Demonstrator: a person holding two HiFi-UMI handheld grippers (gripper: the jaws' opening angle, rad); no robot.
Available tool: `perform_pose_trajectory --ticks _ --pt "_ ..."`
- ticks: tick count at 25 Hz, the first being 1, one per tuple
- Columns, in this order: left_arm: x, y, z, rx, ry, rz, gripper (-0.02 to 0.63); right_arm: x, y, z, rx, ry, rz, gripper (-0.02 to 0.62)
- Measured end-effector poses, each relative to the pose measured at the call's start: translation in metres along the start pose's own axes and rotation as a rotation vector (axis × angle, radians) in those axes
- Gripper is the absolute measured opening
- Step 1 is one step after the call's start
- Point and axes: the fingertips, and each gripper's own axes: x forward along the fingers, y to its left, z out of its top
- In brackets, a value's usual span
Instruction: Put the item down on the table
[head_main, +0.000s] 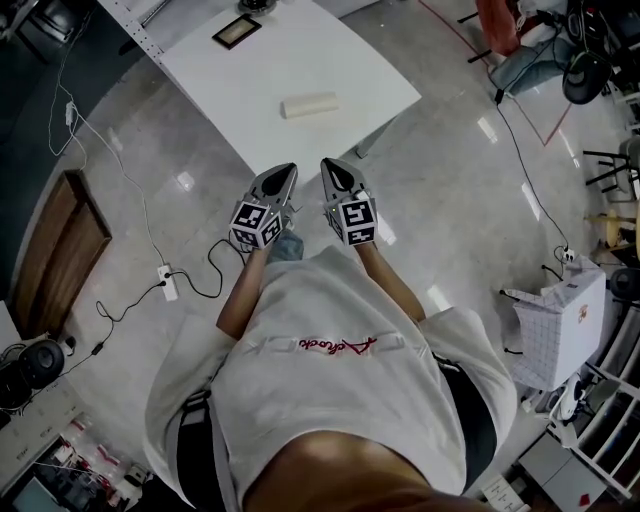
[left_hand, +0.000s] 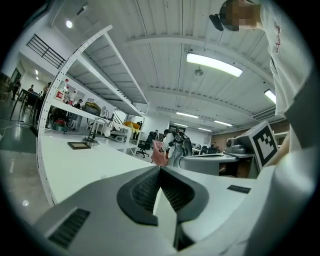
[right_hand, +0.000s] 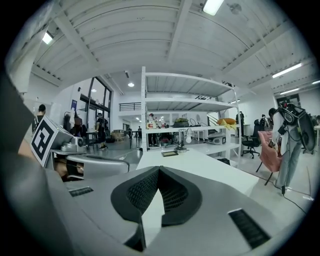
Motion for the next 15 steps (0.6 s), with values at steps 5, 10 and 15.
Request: perform_pose_trajectory --ticks 5,10,15 --pt "-0.015 -0.021 -0.004 0.01 -0.017 0.008 0.017 -0.024 0.008 -0.006 -0.005 -0.008 0.005 -0.009" --pt "-0.032 -0.041 -0.013 0.016 -0.019 0.009 0.017 -0.046 0.022 -0.01 -0.006 -0.013 0.014 -0.009" --pt "-0.048 -0.051 -0.021 0.015 -0.028 0.023 0.018 -0.062 0.034 -0.017 -0.012 -0.015 0.024 -0.009"
